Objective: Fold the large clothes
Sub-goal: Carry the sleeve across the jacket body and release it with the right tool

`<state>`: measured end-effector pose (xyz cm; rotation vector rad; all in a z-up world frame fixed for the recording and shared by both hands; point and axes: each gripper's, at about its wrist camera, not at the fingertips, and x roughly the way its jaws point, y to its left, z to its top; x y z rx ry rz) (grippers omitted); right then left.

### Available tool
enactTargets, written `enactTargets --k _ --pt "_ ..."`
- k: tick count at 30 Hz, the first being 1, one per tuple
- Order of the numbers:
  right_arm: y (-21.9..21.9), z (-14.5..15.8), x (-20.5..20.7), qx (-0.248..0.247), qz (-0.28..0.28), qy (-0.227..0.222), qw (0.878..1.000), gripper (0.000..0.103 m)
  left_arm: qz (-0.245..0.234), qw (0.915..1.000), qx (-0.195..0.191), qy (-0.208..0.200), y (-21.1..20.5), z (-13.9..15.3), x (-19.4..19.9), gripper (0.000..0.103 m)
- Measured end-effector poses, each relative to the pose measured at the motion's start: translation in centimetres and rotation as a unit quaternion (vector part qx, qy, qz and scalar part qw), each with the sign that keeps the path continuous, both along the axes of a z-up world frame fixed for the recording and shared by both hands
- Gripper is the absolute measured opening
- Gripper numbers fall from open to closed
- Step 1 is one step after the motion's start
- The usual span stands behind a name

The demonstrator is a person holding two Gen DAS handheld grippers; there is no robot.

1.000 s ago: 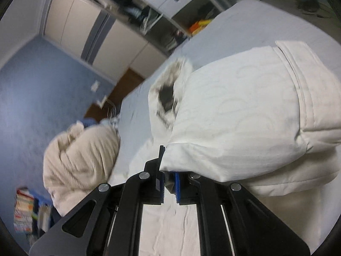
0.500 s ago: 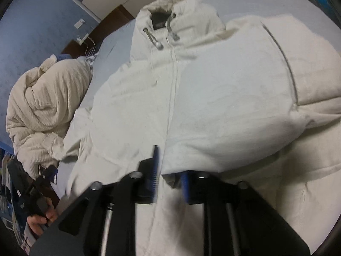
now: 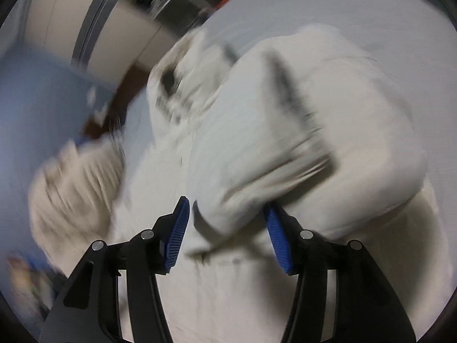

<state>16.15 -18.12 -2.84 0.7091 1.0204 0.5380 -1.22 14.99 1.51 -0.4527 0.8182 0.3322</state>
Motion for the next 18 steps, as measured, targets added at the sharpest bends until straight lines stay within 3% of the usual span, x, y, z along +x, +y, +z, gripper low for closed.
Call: enactTargets --k 3,6,7,8,11,18 --pt "-2.6 -1.5 0.7 0.096 -0.067 0.039 0.992 0.050 0.002 1.0000 -0.004 -0.002 0.1 0.0 0.0 0.096" --pt "-3.6 -2.0 0.9 0.145 -0.101 0.050 0.983 0.049 0.002 1.0000 -0.005 -0.003 0.1 0.0 0.0 0.096" --pt "-3.5 -2.0 0.9 0.152 -0.106 0.045 0.982 0.042 0.002 1.0000 -0.005 -0.004 0.1 0.0 0.0 0.096" --pt "-3.1 -1.6 1.0 0.147 -0.104 0.039 0.983 0.029 0.001 1.0000 -0.005 -0.004 0.1 0.0 0.0 0.096" --pt "-1.1 0.2 1.1 0.128 -0.069 0.014 0.989 0.019 0.002 0.9999 -0.008 -0.008 0.2 0.1 0.0 0.096" --pt "6.7 6.3 1.1 0.078 0.020 -0.071 0.994 0.014 0.007 0.9995 -0.024 -0.021 0.6 0.1 -0.4 0.096"
